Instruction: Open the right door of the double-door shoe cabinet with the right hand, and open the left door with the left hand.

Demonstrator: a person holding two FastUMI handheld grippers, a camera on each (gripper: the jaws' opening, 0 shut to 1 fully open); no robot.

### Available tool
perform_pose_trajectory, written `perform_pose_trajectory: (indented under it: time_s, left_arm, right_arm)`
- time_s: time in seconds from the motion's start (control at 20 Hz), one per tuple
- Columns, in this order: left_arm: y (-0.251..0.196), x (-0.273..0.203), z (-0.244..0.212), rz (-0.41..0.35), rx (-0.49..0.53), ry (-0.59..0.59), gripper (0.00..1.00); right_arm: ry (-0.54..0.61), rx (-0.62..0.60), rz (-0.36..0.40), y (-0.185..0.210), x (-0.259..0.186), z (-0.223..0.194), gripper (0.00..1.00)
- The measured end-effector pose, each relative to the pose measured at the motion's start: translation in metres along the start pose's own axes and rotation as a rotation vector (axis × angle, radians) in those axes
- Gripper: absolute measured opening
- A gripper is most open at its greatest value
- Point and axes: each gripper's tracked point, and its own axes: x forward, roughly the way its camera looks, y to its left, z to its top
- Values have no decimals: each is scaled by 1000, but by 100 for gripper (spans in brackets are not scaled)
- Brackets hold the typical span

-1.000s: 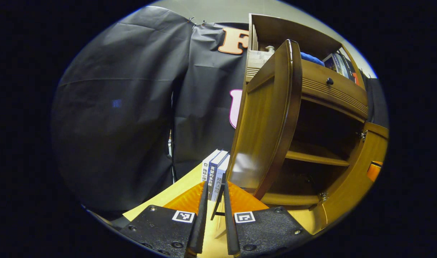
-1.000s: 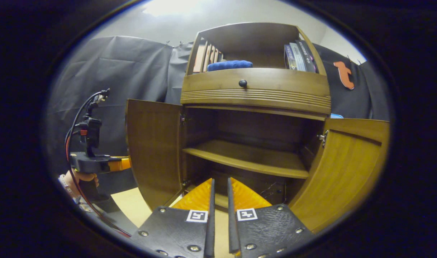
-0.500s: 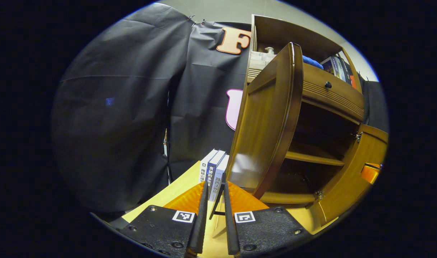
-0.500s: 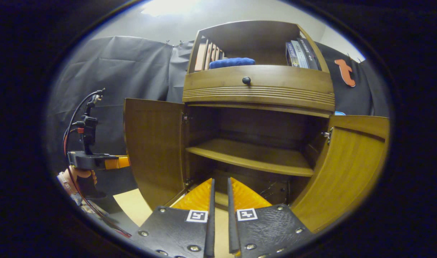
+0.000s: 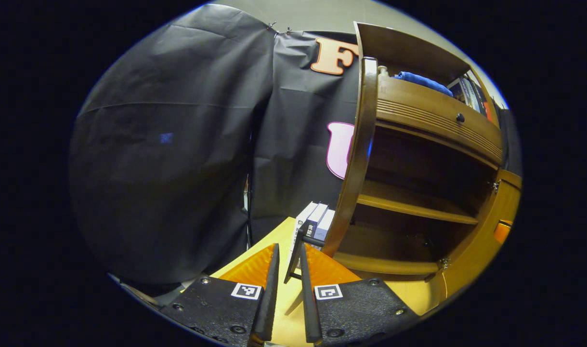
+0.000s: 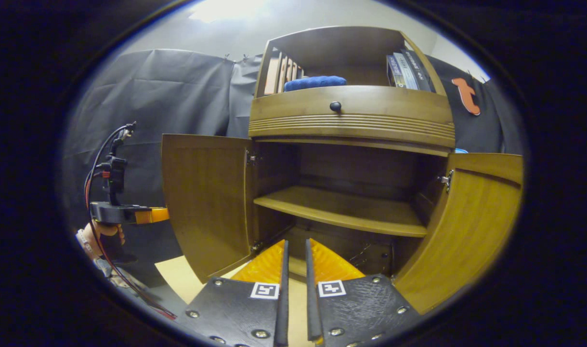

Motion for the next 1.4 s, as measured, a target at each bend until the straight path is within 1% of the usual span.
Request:
perform_pose_trajectory:
  time_s: [0.25, 0.45, 0.5, 0.55, 0.65, 0.85, 1.05, 1.1, 1.15, 1.4]
  left_arm:
    - [5, -6, 15, 46, -34, -38, 27]
    - [-4, -23, 41, 76, 11, -98, 27]
    - [-11, -28, 51, 71, 18, -119, 18]
    - [-17, -33, 66, 64, 21, -141, 35]
    - [-36, -41, 89, 29, 19, -187, 18]
    - [-81, -48, 116, -73, 22, -231, 18]
    - [-124, -42, 121, -168, 65, -250, 18]
    - [-138, -47, 128, -195, 72, -253, 18]
    - [-149, -46, 129, -221, 74, -256, 26]
    - [-197, -46, 130, -332, 73, -250, 26]
  right_arm:
    - [-1, 3, -4, -5, 1, 1, 15]
    - [-5, 4, -18, -13, -1, 3, 15]
    - [-7, 4, -24, -16, 0, 4, 16]
    - [-9, 5, -30, -18, -1, 5, 16]
    - [-15, 7, -42, -24, -3, 7, 16]
    - [-38, 7, -78, -37, -9, 17, 15]
    - [-70, 14, -119, -51, -18, 23, 16]
    - [-78, 16, -130, -55, -19, 26, 16]
    - [-85, 17, -141, -59, -22, 28, 16]
    - [-104, 25, -202, -76, -34, 33, 15]
